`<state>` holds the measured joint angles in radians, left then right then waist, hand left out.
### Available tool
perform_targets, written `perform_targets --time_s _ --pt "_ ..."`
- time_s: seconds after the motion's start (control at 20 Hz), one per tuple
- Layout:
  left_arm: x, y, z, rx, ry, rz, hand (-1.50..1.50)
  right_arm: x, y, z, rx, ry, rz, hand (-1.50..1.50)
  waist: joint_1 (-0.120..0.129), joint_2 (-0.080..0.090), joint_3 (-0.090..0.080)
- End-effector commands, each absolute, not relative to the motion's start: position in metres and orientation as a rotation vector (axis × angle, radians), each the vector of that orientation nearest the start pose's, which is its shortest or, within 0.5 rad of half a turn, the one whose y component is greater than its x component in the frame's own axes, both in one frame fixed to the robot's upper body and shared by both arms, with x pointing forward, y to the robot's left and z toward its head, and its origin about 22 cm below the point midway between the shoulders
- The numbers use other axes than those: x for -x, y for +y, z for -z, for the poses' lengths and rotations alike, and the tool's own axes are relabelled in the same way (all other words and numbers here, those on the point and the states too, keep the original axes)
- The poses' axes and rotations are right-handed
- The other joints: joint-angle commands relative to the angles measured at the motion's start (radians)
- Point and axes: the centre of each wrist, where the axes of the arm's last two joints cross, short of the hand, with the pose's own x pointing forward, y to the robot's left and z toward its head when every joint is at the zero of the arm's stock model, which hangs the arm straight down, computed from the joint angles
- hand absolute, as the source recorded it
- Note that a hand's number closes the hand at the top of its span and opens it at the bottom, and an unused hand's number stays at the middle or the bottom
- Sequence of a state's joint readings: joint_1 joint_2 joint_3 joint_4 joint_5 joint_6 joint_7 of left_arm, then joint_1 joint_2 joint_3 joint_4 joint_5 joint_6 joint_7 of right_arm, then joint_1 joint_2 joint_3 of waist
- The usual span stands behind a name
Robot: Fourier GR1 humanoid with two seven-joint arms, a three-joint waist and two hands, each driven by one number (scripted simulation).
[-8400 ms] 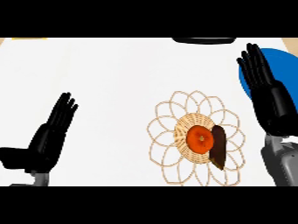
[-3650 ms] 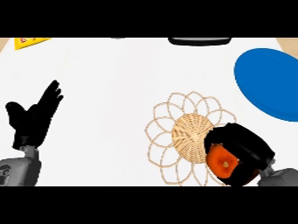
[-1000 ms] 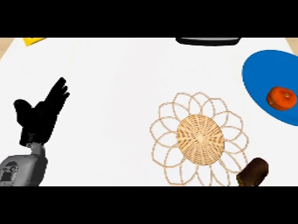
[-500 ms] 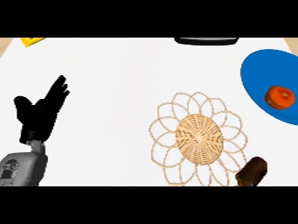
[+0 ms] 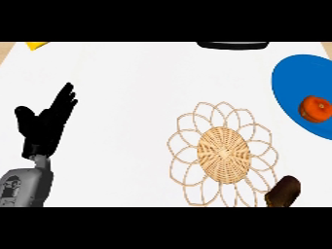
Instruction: Pick the squash from the placemat and place it in the plate
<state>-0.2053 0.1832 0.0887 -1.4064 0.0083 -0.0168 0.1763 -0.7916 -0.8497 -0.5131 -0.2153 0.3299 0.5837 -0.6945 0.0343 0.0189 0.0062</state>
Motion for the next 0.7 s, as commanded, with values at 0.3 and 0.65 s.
perform_targets --time_s 0.3,0.65 --pt "-0.293 0.274 -0.029 -0.132 -1.435 0.119 0.00 -0.302 -0.548 -0.115 0.089 -1.836 -0.307 -1.50 0.012 0.004 0.003" --pt "-0.289 0.266 -0.018 -0.132 -1.427 0.109 0.00 -0.290 -0.557 -0.114 0.173 -1.787 -0.358 -1.50 0.016 0.009 0.004"
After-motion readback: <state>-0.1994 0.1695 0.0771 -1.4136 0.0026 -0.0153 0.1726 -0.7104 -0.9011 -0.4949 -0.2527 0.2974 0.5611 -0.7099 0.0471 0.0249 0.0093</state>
